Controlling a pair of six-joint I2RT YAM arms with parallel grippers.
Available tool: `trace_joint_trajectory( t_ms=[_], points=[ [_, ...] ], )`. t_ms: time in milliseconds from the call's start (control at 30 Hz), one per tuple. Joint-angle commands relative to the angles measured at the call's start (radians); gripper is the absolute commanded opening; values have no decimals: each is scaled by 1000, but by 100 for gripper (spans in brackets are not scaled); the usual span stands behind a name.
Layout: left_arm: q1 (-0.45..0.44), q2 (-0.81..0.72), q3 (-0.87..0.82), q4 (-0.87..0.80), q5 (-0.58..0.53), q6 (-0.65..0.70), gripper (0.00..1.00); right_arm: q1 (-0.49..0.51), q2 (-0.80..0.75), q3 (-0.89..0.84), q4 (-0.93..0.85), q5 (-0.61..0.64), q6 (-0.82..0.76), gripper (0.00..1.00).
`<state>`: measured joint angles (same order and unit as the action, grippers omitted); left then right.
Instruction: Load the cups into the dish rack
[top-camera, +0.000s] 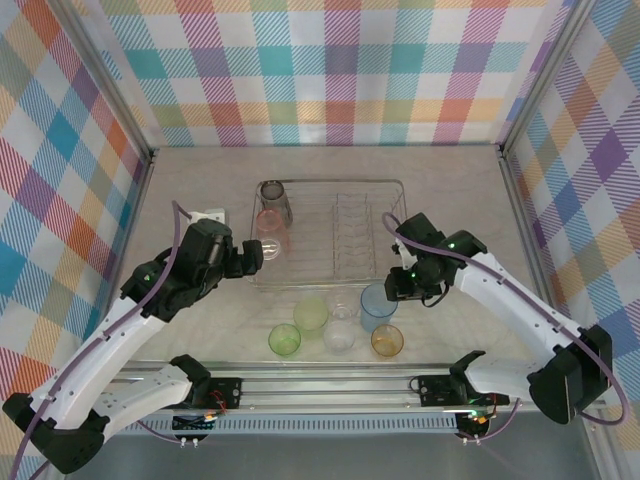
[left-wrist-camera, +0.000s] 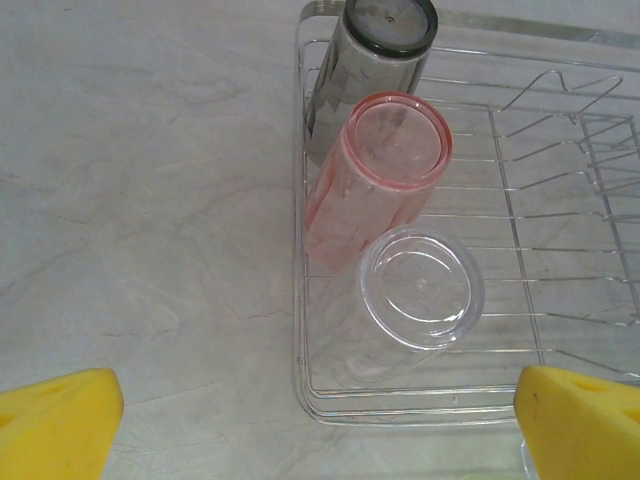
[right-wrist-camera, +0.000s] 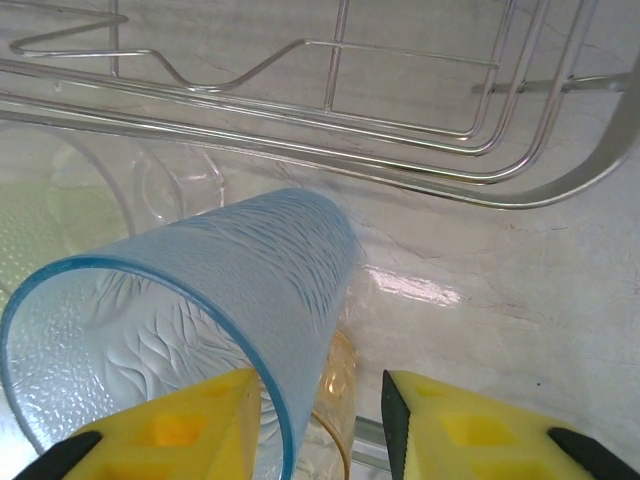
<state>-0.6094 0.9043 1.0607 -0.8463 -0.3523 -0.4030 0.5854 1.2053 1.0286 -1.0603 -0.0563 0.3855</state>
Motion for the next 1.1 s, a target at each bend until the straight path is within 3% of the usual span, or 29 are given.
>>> trace_joint_trajectory(
  t_ms=[0, 667, 933, 1067],
  points=[
    [10, -10, -15, 43, 4, 12, 100, 19, 19, 31, -17, 18, 22, 35],
    [10, 13, -31, 50, 31, 29, 100, 34, 99, 68, -45, 40, 38, 15],
    [11, -13, -34, 60, 66, 31, 100, 33, 4, 101, -106, 48, 4, 0],
    [10, -39, -45, 90, 89, 24, 100, 20, -79, 130, -159, 66, -23, 0]
  ],
)
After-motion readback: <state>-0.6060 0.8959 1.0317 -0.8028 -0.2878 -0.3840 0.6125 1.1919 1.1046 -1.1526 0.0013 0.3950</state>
